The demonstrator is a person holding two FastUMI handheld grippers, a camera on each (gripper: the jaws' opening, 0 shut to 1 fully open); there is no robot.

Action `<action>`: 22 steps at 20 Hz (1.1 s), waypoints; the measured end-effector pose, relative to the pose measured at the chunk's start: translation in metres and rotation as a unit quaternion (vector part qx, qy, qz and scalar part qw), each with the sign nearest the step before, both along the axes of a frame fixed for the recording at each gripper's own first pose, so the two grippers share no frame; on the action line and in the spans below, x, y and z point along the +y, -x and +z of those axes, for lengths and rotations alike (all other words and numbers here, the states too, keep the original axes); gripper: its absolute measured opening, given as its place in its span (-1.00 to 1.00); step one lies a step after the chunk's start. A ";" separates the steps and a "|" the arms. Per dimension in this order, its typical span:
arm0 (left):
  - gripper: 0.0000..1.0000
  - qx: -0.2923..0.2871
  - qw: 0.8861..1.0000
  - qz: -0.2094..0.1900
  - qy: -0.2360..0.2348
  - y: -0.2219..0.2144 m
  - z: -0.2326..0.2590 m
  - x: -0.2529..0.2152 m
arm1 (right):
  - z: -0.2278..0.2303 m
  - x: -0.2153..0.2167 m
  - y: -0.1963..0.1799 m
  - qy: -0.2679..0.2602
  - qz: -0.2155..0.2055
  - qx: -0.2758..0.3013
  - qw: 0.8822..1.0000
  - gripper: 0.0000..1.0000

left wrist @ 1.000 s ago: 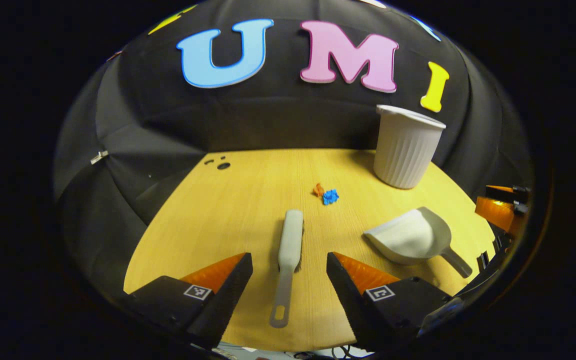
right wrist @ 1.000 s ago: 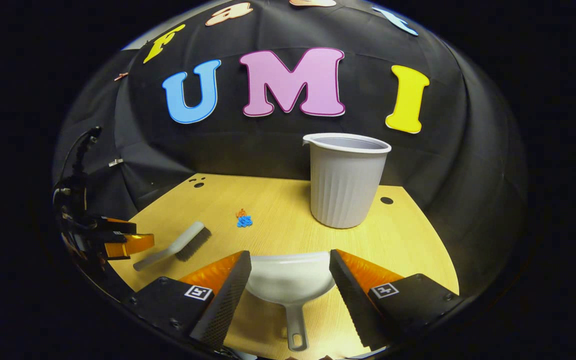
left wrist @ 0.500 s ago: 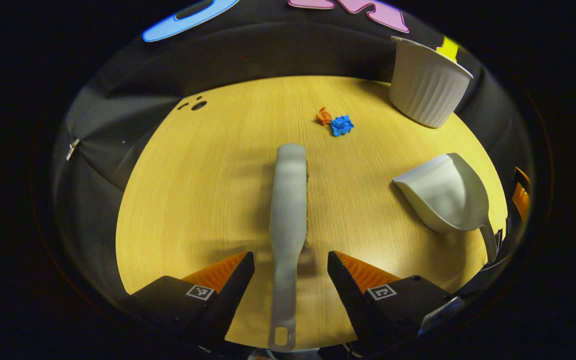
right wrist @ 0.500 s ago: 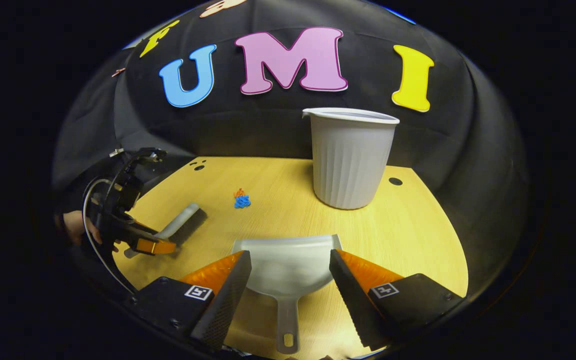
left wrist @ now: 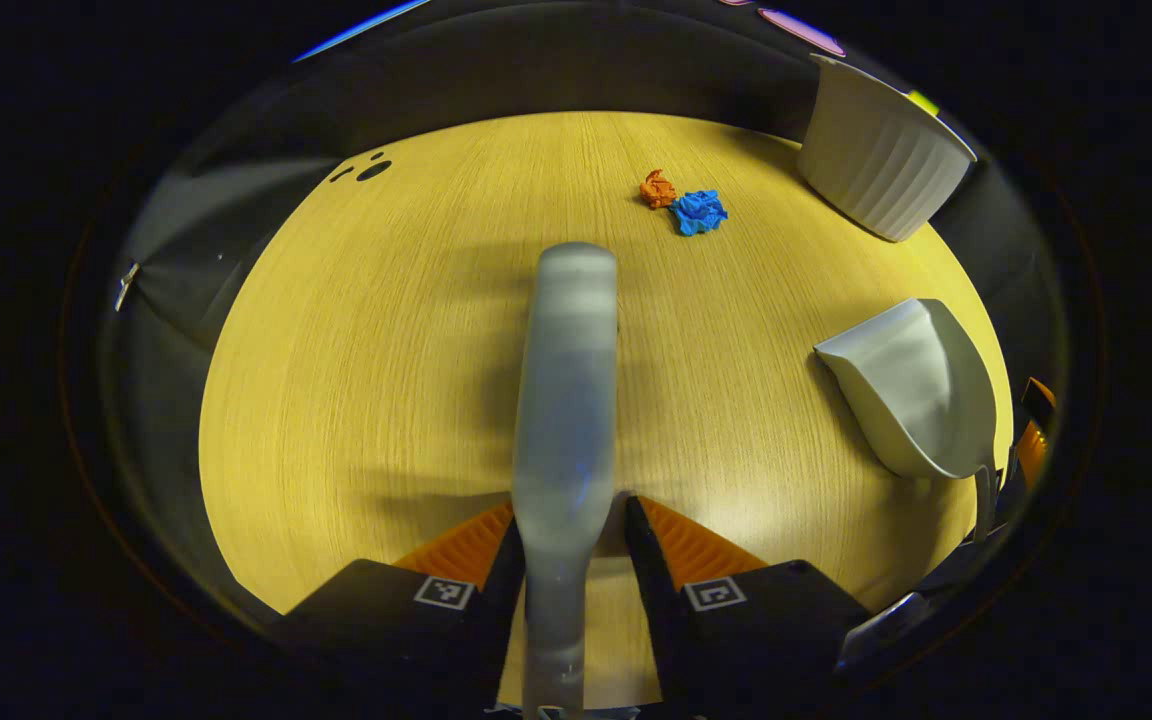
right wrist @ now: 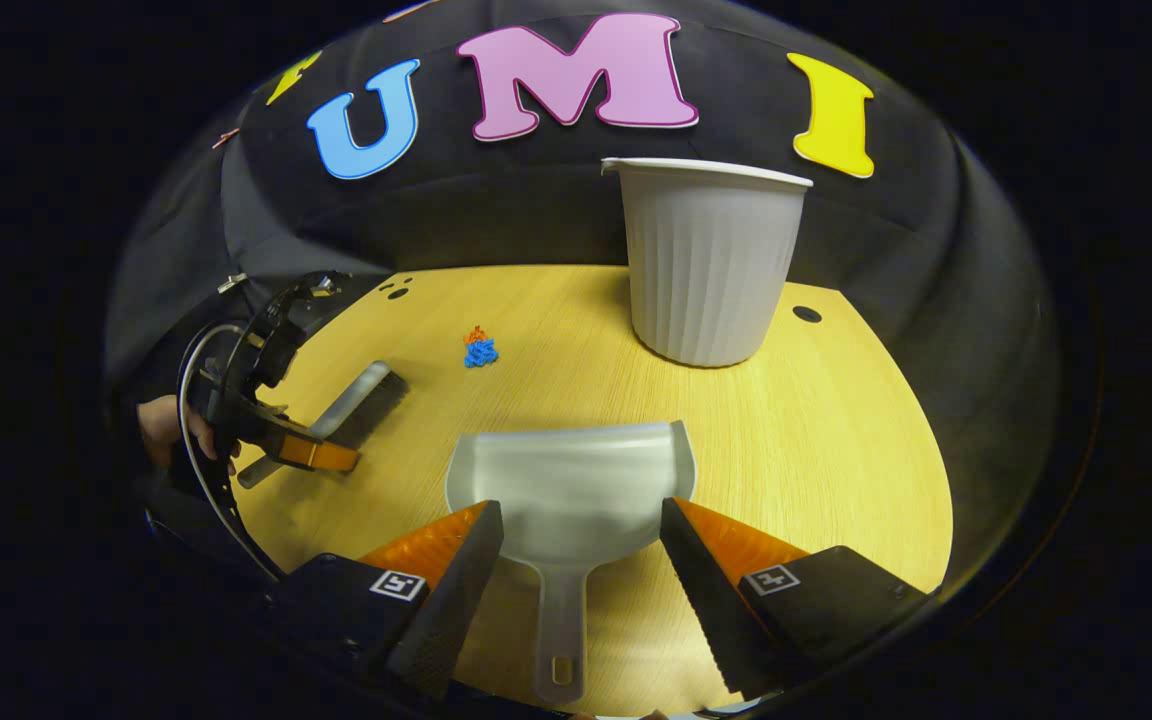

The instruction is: Pick up the small broom and dustpan from the desktop, sweep the trash into the dustpan with the broom, and then empty the trash into the garbage bin.

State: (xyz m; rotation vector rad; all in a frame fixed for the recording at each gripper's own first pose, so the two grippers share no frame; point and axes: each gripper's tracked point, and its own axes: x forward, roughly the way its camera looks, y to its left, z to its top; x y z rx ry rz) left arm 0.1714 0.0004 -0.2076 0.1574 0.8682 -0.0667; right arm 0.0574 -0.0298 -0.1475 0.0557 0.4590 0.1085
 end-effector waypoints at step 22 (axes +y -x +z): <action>-0.53 -0.124 0.991 0.042 0.030 0.061 0.049 0.020 | -0.103 0.005 0.004 0.002 -0.022 0.215 0.976 0.97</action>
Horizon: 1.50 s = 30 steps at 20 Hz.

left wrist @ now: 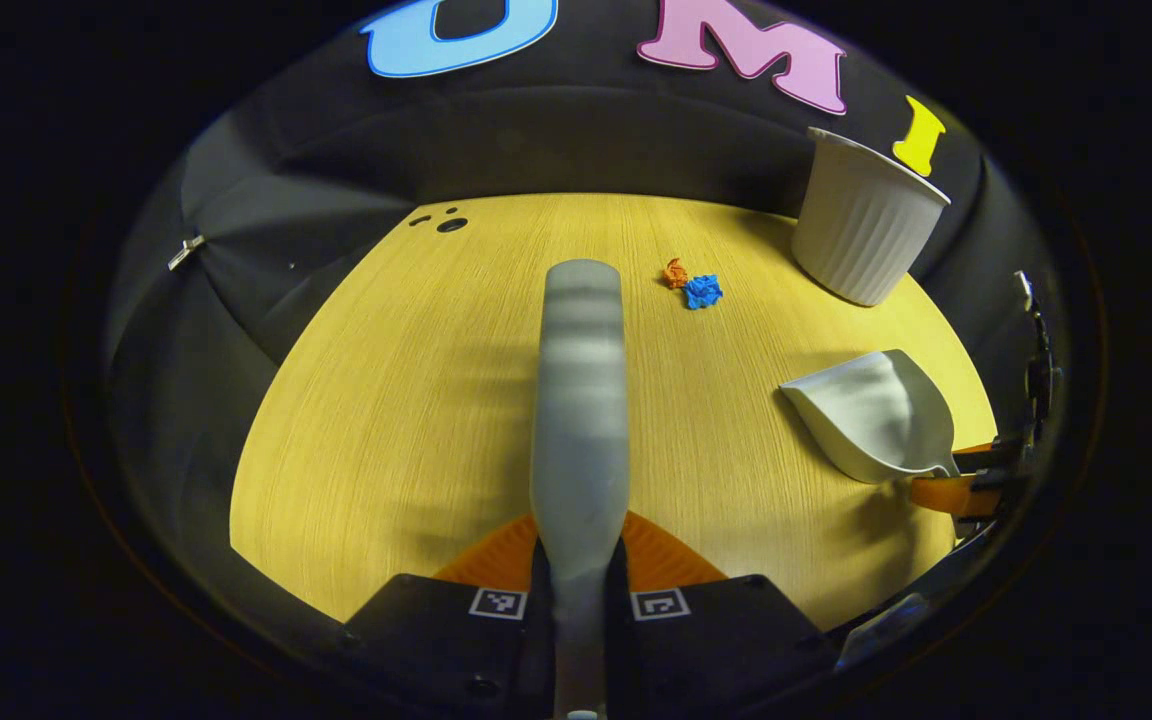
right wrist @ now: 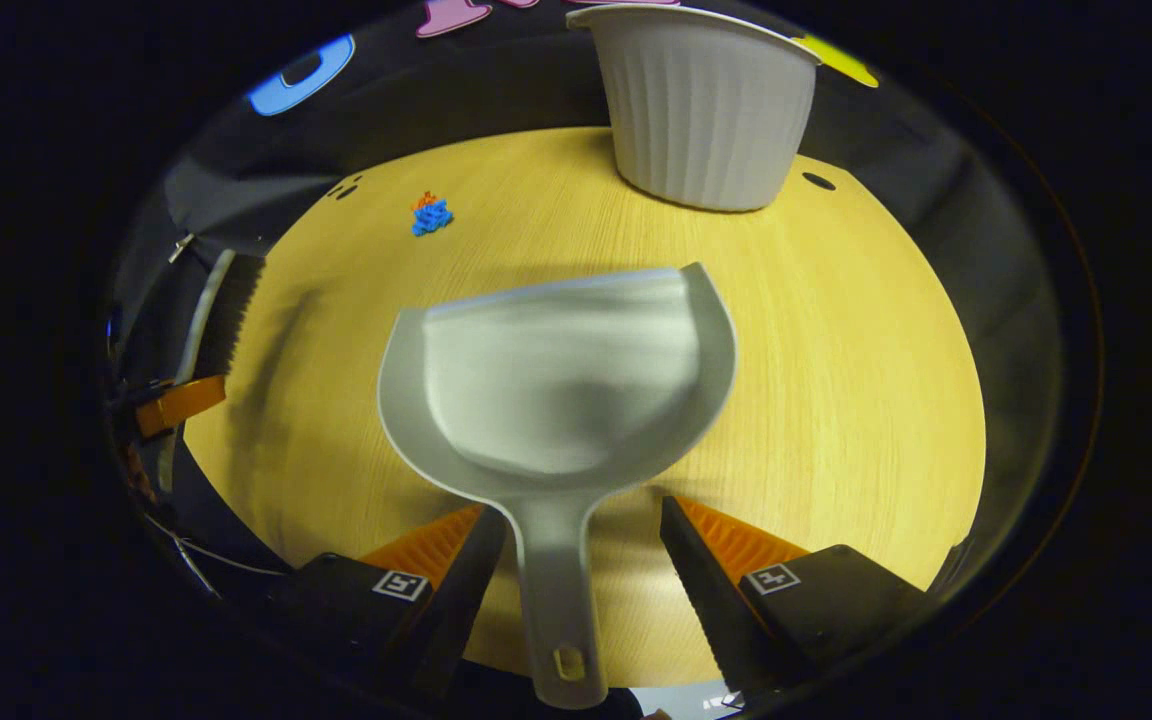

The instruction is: Pick up the small broom and dustpan from the desktop, sweep the trash into the dustpan with the broom, and then empty the trash into the garbage bin.

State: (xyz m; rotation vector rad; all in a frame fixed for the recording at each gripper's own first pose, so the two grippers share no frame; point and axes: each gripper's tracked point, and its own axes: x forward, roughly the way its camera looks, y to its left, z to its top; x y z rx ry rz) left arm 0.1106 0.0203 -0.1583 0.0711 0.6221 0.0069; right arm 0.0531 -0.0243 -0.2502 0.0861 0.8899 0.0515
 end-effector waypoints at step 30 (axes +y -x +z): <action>-0.53 0.050 0.993 -0.076 -0.078 -0.194 0.036 -0.005 | -0.001 -0.023 -0.016 0.045 0.091 0.022 0.995 -0.34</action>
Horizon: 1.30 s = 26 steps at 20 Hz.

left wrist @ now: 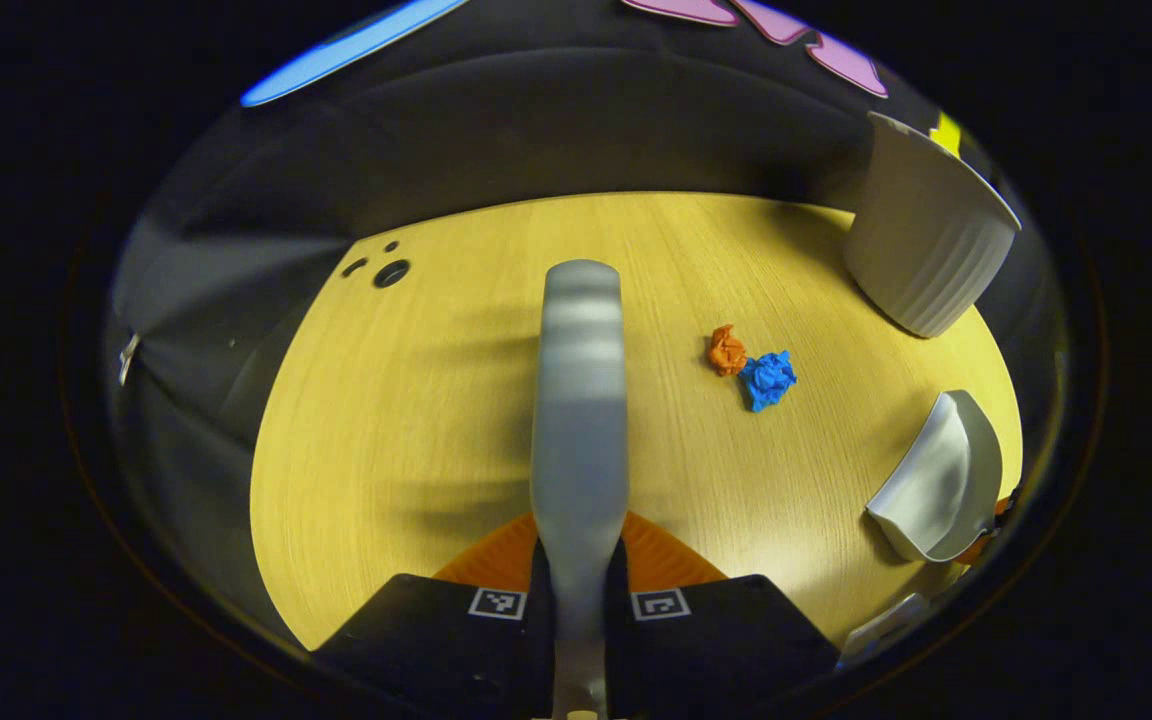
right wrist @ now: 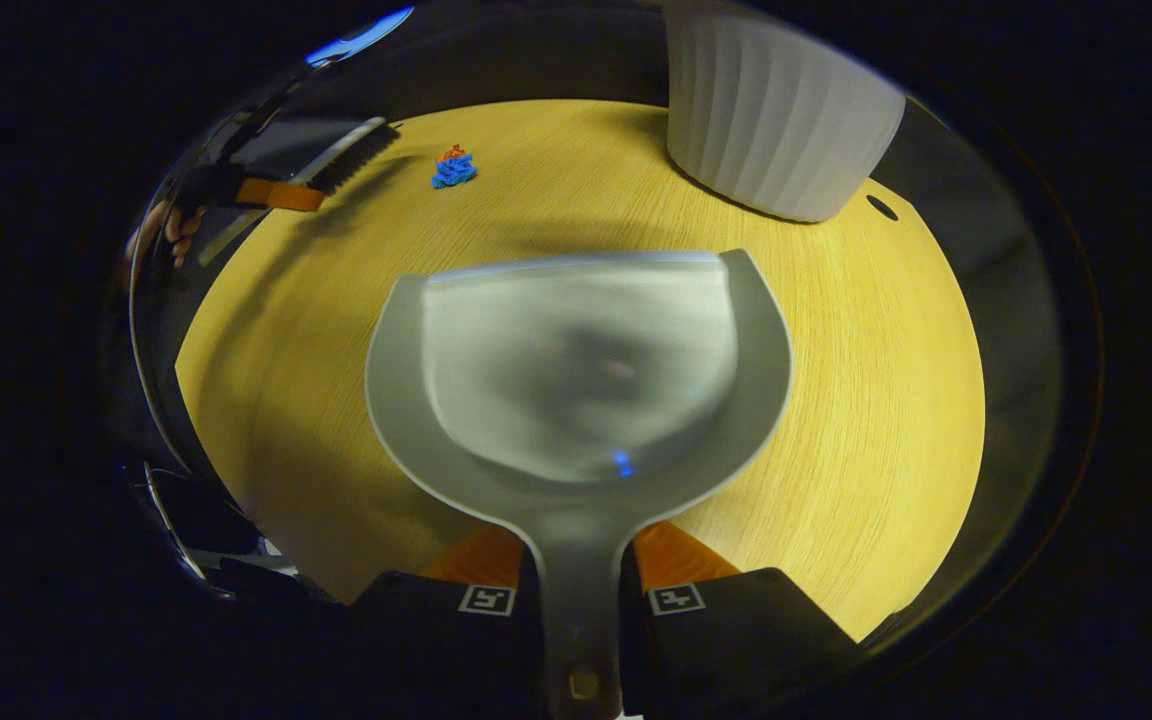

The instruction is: Pick up the small broom and dustpan from the desktop, sweep the trash into the dustpan with the broom, and then empty the trash into the garbage bin.

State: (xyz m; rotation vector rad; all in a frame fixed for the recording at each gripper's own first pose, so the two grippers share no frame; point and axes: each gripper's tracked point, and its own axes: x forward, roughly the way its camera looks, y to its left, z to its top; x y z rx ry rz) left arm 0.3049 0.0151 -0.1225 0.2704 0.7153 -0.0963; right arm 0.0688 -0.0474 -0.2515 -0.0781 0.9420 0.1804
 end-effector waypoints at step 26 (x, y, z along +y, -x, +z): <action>-0.51 0.190 0.912 -0.344 -0.117 0.092 -0.069 -0.204 | -0.002 -0.020 0.000 0.021 0.079 -0.003 0.997 -0.34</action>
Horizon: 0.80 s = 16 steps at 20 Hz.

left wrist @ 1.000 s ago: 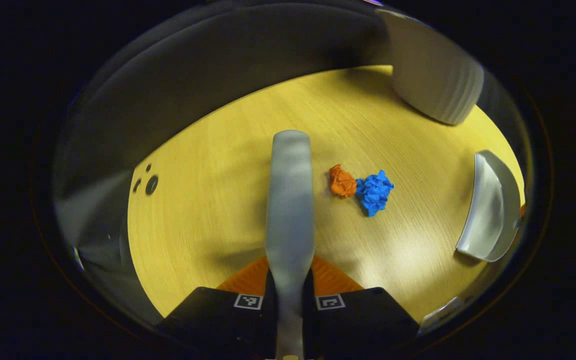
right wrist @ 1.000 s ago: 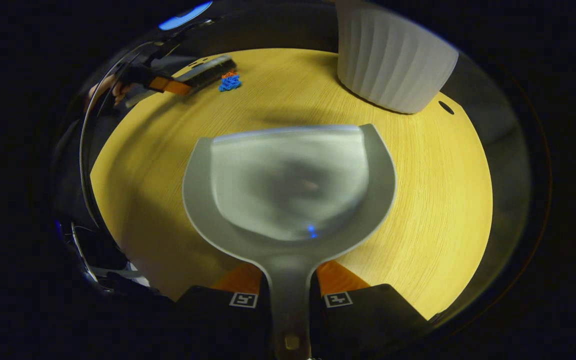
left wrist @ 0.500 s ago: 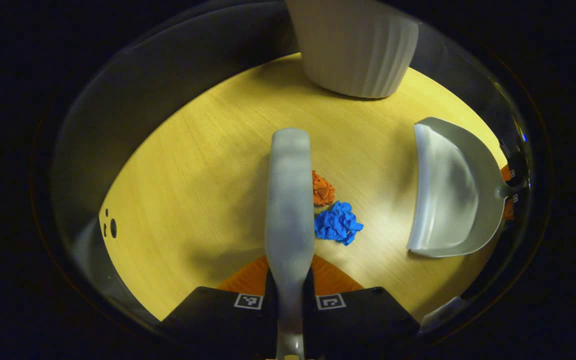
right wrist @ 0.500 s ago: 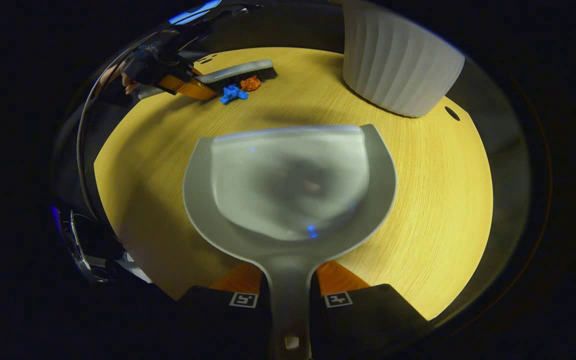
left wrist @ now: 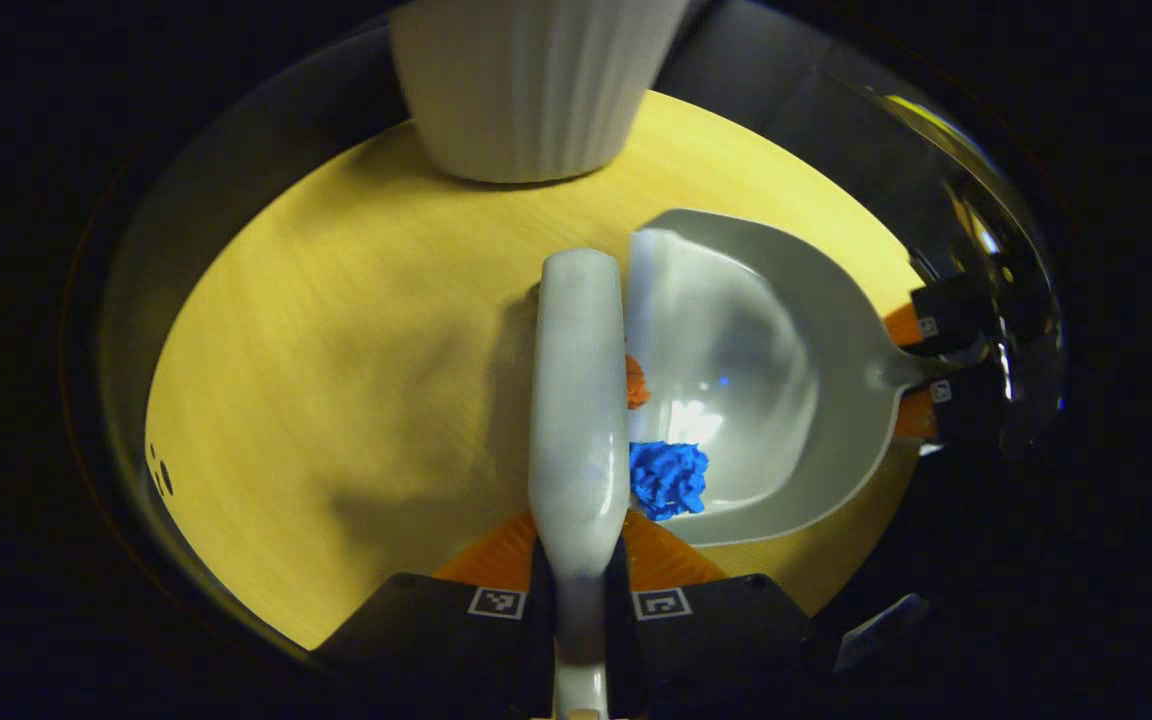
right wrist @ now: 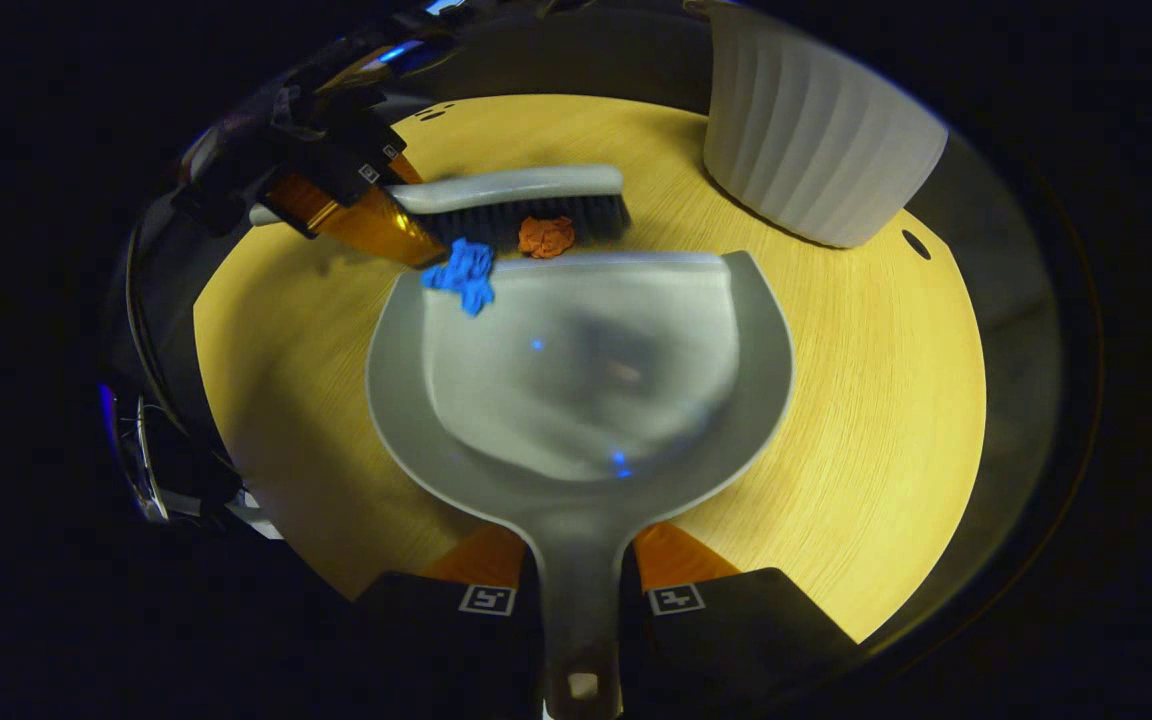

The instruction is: Pick up the small broom and dustpan from the desktop, sweep the trash into the dustpan with the broom, and then empty the trash into the garbage bin.

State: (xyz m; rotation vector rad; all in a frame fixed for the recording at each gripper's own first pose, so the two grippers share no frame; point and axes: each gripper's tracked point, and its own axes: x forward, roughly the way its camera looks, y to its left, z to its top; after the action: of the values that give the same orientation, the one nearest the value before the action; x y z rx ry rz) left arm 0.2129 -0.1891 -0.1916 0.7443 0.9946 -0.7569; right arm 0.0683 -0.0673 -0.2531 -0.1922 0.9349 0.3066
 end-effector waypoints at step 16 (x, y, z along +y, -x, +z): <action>-0.51 -0.068 0.969 0.182 0.152 0.065 0.035 0.093 | 0.033 -0.009 0.041 -0.048 -0.063 -0.018 0.997 -0.35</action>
State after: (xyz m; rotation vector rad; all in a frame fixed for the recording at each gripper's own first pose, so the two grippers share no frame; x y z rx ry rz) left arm 0.1480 -0.0963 -0.1561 0.3288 0.8352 -0.5129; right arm 0.0276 -0.0763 -0.2203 -0.0496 0.8905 0.2309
